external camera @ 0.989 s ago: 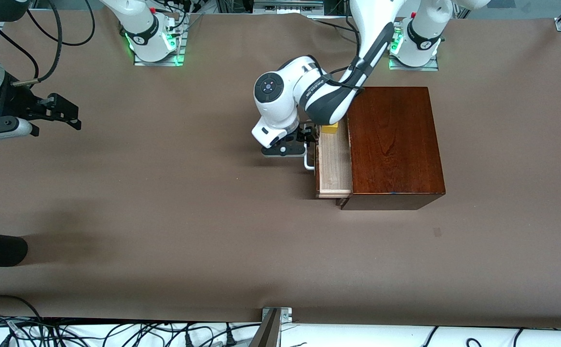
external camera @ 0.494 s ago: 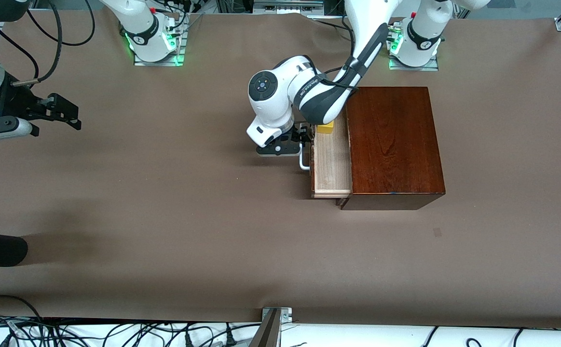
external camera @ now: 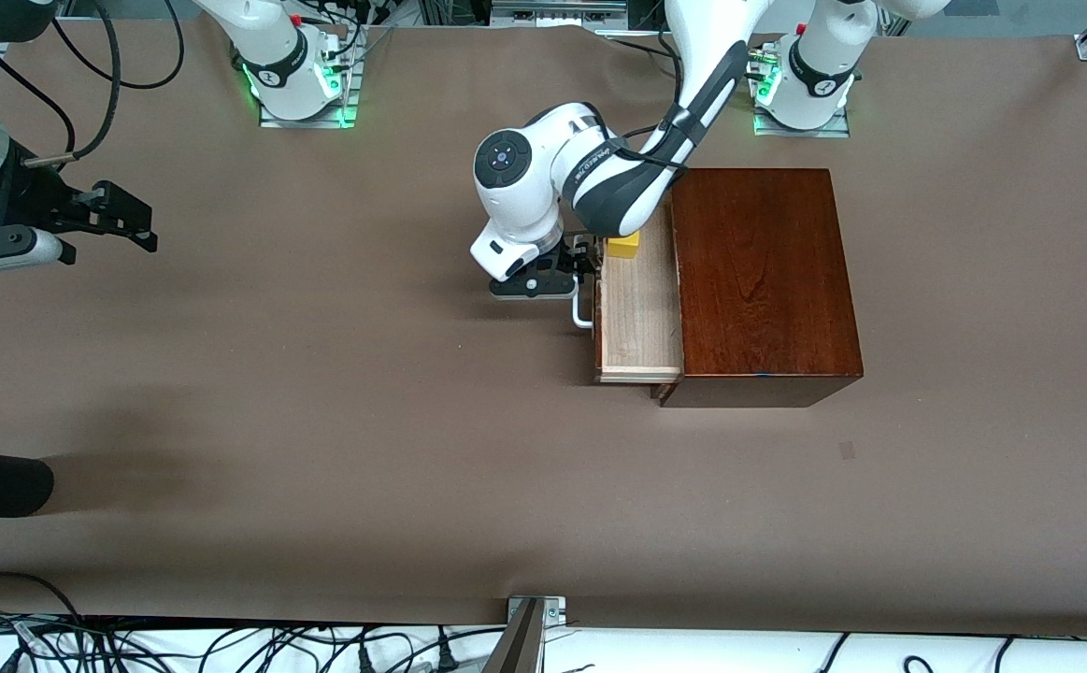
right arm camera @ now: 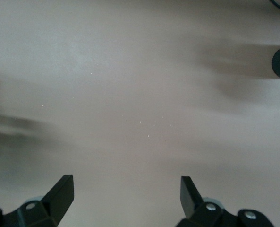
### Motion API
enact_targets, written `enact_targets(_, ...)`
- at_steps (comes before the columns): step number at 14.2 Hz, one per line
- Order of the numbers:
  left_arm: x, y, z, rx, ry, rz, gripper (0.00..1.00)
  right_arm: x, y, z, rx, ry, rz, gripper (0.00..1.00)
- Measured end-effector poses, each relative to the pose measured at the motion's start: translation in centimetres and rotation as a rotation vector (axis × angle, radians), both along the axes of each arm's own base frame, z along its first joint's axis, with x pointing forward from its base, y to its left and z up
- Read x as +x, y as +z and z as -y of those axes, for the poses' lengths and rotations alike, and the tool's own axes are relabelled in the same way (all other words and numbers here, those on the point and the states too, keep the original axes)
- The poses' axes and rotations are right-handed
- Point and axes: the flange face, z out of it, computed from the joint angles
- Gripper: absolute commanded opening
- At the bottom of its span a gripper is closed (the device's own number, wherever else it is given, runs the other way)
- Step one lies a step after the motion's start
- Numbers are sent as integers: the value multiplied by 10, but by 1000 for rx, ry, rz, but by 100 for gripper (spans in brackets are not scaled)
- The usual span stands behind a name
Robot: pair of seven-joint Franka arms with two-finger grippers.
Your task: Open drawer, take yellow block, close drawer
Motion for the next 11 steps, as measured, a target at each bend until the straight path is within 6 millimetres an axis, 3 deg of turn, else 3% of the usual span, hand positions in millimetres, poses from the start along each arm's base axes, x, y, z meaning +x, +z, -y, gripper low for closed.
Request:
enact_targets(4, -2, 9, 5, 16, -4, -18, 100, 0, 0, 0, 0, 0, 0, 100)
enact_targets(7, -11, 34, 20, -1, -24, -13, 100, 0, 0, 0, 0, 0, 0, 100)
enact_targets(11, -14, 61, 19, 11, -27, -17, 100, 0, 0, 0, 0, 0, -1, 100)
